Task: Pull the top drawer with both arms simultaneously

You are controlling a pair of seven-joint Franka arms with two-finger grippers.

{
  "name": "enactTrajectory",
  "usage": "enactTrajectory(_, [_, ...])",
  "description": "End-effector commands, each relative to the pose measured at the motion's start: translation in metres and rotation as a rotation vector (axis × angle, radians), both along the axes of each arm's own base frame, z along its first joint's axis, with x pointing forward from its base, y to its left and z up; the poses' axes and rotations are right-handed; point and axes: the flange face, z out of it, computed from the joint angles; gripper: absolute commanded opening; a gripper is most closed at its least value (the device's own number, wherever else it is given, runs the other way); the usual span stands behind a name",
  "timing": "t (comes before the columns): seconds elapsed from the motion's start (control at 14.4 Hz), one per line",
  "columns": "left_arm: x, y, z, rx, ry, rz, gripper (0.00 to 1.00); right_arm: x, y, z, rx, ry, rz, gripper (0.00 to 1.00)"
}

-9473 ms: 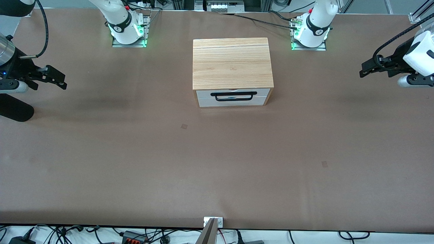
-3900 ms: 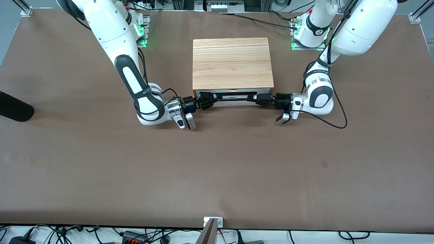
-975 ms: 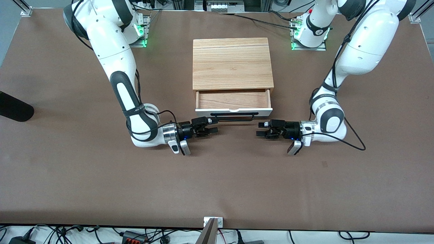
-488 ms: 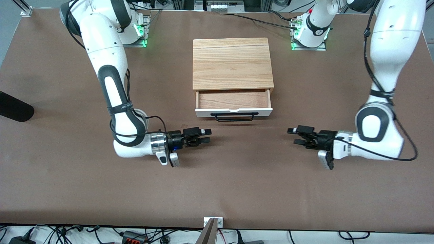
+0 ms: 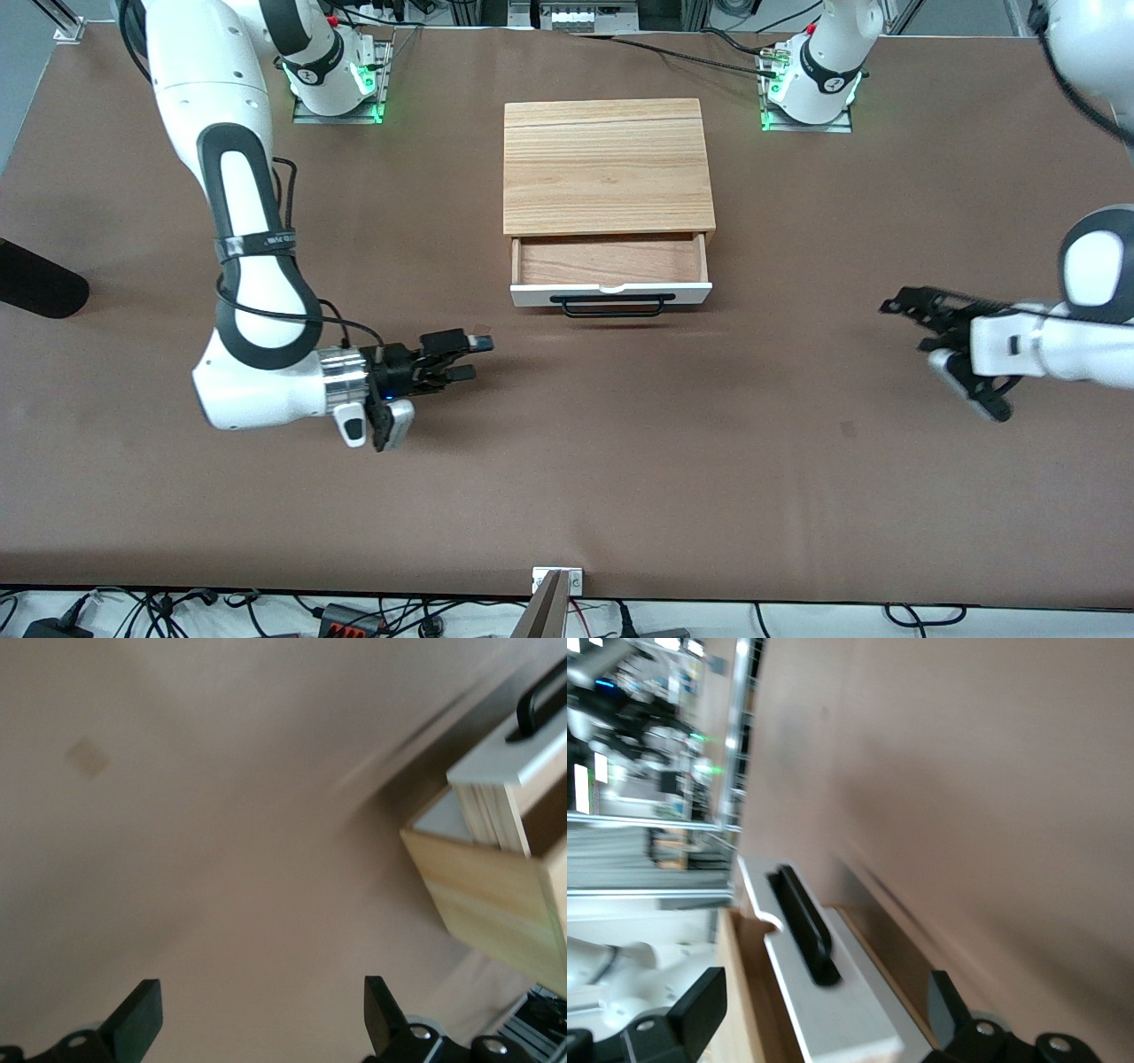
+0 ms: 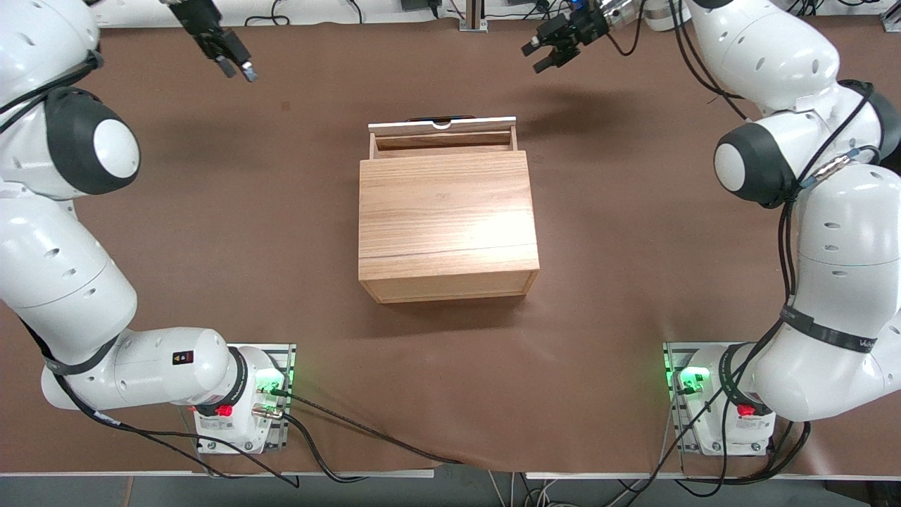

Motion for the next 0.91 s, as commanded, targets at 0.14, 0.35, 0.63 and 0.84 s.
enactTrajectory(0.14, [-0.046,0.024,0.102,0.202,-0.027,0.111,1.00,-0.003,-0.037,0.050,-0.226,0.000,-0.005,1.00])
enactTrajectory(0.35, [-0.074,0.022,0.131,0.239,-0.030,0.204,1.00,-0.006,-0.050,0.075,-0.379,0.058,-0.085,1.00])
enactTrajectory(0.63, [-0.135,-0.013,0.121,0.300,-0.116,0.330,1.00,-0.024,-0.069,0.113,-0.645,0.144,-0.163,1.00])
enactTrajectory(0.84, [-0.111,-0.014,0.137,0.358,-0.117,0.310,1.00,-0.036,-0.094,0.148,-0.848,0.118,-0.255,1.00])
